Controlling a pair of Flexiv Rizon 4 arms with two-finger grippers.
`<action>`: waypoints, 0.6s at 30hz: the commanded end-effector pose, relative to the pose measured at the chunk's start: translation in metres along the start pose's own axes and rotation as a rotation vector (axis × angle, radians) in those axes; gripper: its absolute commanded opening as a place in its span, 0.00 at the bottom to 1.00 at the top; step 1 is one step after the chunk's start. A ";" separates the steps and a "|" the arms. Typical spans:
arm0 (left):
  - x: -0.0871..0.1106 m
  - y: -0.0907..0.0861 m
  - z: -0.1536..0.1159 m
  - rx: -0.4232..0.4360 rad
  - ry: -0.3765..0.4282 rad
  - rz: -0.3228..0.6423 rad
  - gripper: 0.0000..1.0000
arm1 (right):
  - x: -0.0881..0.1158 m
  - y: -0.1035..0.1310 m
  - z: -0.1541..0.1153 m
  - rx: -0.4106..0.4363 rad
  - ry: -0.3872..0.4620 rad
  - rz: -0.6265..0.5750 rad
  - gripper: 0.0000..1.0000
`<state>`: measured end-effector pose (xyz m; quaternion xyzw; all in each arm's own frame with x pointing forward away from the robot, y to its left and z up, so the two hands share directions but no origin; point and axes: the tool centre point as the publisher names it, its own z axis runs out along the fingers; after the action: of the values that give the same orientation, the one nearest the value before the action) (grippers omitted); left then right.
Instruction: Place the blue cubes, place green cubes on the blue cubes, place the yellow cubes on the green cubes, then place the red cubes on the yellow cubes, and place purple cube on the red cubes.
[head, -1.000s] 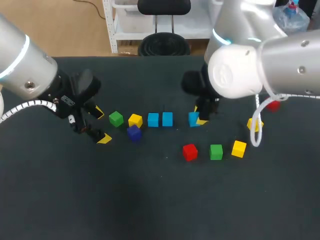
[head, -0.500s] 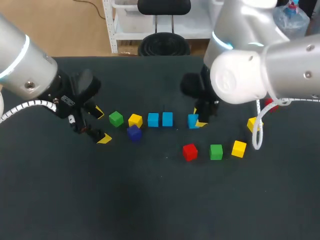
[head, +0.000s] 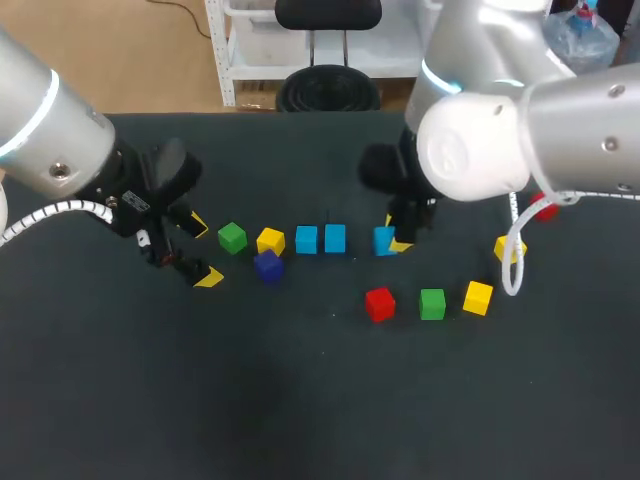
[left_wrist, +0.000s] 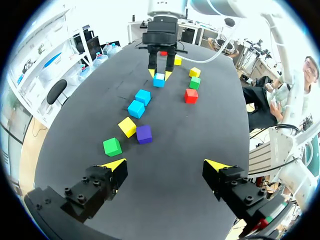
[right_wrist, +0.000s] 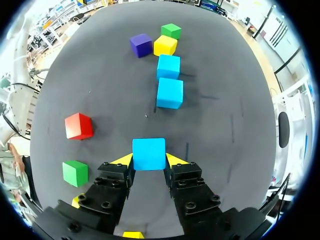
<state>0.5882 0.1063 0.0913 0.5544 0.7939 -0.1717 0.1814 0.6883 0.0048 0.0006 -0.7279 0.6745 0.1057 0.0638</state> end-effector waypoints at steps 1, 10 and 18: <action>0.000 0.001 0.000 0.003 -0.001 0.001 1.00 | -0.006 -0.004 0.004 0.013 0.008 -0.001 0.00; 0.000 0.001 0.000 0.003 -0.001 0.001 1.00 | -0.012 -0.008 0.002 0.058 0.000 0.006 0.00; 0.000 0.001 0.000 0.003 -0.001 0.001 1.00 | -0.014 -0.006 0.002 0.093 -0.017 0.029 0.00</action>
<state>0.5882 0.1063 0.0913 0.5544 0.7939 -0.1717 0.1814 0.6994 0.0219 0.0029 -0.7152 0.6873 0.0852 0.0938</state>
